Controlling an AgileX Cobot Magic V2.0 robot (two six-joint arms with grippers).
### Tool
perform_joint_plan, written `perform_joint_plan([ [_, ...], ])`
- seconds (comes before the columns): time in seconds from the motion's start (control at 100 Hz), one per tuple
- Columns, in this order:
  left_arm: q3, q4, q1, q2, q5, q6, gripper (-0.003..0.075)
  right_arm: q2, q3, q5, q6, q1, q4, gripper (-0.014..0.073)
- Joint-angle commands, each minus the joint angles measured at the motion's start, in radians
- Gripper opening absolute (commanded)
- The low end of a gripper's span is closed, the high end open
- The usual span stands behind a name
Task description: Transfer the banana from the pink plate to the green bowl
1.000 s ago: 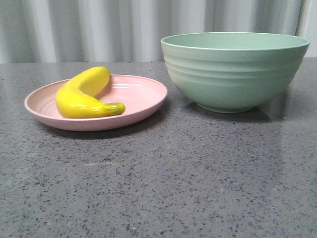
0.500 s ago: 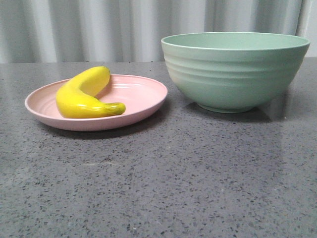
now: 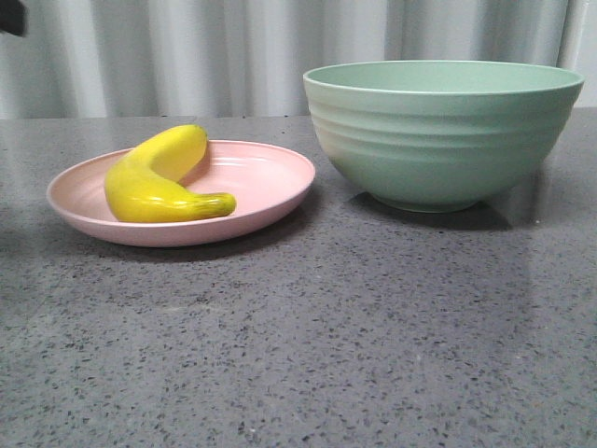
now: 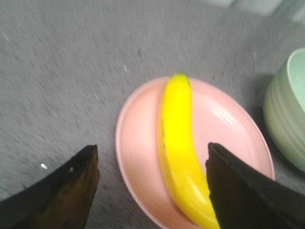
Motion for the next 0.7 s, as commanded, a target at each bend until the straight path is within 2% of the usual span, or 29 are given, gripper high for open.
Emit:
perform_joint_plan([
  [0.0, -0.119, -0.059, -0.009, 0.066, 0.081, -0.008, 0.044, 0.004, -0.036, -0.082, -0.005, 0.0, -0.005, -0.0073],
  [0.16, -0.24, -0.139, -0.009, 0.176, 0.251, -0.007, 0.044, 0.004, -0.036, -0.085, -0.005, 0.0, -0.005, -0.0073],
  [0.3, -0.288, -0.187, -0.009, 0.228, 0.34, -0.002, 0.044, 0.004, -0.036, -0.085, -0.005, 0.0, -0.005, -0.0073],
  [0.53, -0.293, -0.226, -0.019, 0.28, 0.389, -0.002, 0.044, 0.004, -0.036, -0.096, -0.005, 0.0, -0.005, -0.0073],
  [0.69, -0.293, -0.228, -0.066, 0.321, 0.335, -0.002, 0.044, 0.004, -0.036, -0.1, -0.005, 0.0, -0.005, -0.0073],
])
